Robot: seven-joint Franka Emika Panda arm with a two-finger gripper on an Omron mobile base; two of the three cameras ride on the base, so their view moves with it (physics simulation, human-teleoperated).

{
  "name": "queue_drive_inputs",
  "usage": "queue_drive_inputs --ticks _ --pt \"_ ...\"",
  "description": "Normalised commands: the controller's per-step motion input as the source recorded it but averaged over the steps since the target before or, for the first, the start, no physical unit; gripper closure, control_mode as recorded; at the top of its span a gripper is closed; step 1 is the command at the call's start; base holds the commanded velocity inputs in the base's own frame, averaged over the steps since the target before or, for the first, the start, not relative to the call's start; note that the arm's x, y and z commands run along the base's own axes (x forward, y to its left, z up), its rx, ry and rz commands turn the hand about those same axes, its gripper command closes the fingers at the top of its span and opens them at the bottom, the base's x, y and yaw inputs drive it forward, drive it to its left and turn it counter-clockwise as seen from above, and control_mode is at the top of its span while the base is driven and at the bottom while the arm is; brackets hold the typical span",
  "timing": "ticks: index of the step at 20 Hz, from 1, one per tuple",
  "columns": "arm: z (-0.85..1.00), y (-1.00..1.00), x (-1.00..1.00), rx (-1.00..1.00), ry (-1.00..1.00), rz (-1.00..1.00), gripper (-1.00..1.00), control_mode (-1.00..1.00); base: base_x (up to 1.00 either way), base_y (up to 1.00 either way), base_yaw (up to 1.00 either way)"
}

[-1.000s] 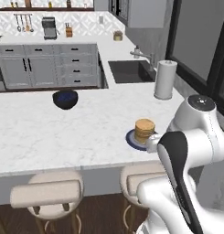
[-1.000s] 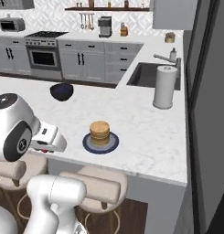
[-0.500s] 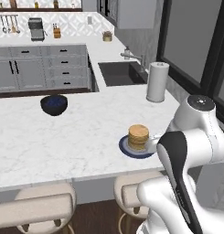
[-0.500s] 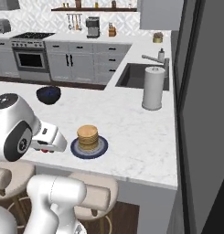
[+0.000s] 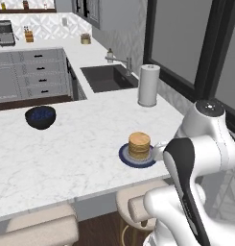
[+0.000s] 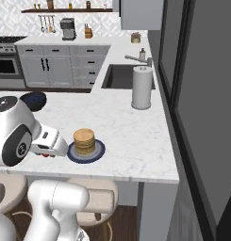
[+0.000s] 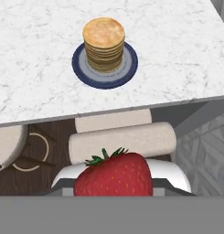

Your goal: Take the strawberry from the fridge and place it on top of the pancake, located on the dining counter.

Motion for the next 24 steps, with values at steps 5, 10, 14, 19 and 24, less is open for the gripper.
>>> queue_drive_inputs --ticks 5,10,14,19,24 --pt "0.0 0.0 0.0 0.0 0.0 0.0 1.0 1.0 0.14 0.0 0.0" --pt "0.04 0.02 0.18 0.01 0.0 0.01 1.0 -1.0 0.13 0.02 0.0" --pt "0.22 0.05 1.0 0.07 0.0 0.12 1.0 -1.0 0.0 0.0 0.0" --pt "0.26 0.06 1.0 0.01 0.0 0.08 1.0 -1.0 0.0 0.0 0.0" --pt "-0.16 0.12 1.0 0.0 0.01 0.05 1.0 -1.0 0.0 0.0 0.0"
